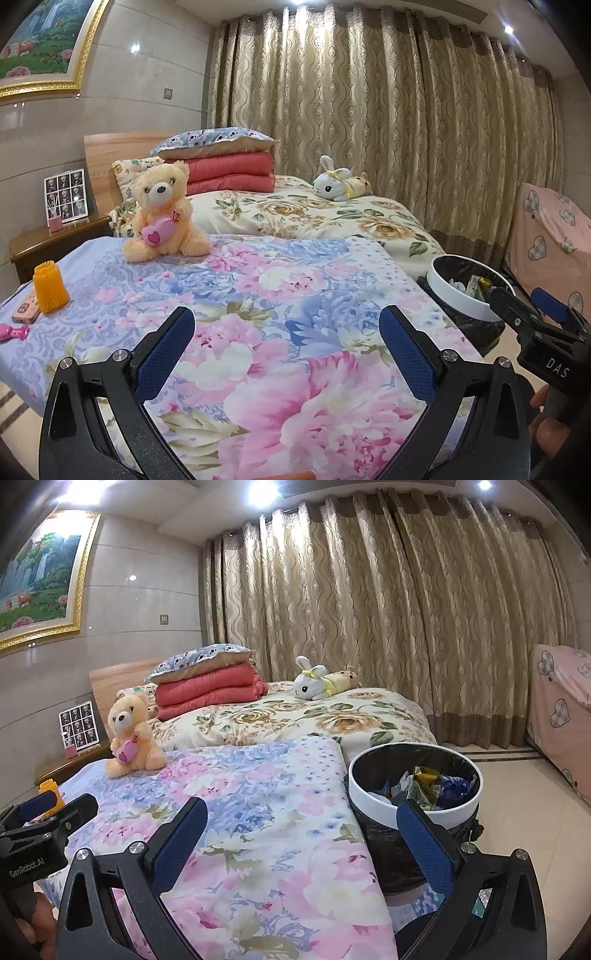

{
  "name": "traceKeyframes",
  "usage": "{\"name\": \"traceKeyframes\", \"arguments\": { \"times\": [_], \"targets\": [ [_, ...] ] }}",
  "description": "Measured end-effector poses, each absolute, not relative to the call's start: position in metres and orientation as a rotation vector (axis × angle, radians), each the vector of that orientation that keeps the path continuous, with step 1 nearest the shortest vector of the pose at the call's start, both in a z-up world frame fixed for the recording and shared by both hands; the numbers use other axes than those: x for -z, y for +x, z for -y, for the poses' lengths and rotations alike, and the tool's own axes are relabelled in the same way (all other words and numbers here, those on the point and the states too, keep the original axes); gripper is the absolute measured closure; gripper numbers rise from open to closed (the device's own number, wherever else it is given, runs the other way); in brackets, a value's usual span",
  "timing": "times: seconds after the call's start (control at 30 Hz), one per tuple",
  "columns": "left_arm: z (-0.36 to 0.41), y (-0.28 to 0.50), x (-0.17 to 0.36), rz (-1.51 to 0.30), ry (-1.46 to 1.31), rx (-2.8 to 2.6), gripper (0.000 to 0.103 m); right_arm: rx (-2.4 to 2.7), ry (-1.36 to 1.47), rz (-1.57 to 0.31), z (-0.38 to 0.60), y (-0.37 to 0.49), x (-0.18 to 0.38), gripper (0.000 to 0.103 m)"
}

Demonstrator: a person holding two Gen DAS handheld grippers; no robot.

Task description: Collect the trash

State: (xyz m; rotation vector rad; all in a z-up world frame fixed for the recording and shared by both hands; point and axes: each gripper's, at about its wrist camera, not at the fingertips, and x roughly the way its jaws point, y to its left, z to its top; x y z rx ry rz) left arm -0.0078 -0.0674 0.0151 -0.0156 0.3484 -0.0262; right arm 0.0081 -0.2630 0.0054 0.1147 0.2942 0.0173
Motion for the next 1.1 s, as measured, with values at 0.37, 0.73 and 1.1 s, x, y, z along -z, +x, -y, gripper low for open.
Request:
{"name": "traceKeyframes", "arguments": {
  "times": [0.37, 0.73, 1.1],
  "targets": [
    [0.0695, -0.0066, -0.0144, -0.351, -0.003, 0.008, 0.001, -0.023, 0.116, -0.298, 0.2619, 0.0094, -0.0029, 0.000],
    [0.0713, -0.0077, -0.0139, -0.348, 0.006, 0.012, 0.001, -0.026, 0.122, -0.299, 0.2599, 0.0087, -0.0020, 0.000],
    [0.0727, -0.0073, -0.0136, -0.355, 0.006, 0.020, 0.001, -0.029, 0.130, -0.301, 0.2577, 0.0079, -0.0019, 0.000]
  ]
}}
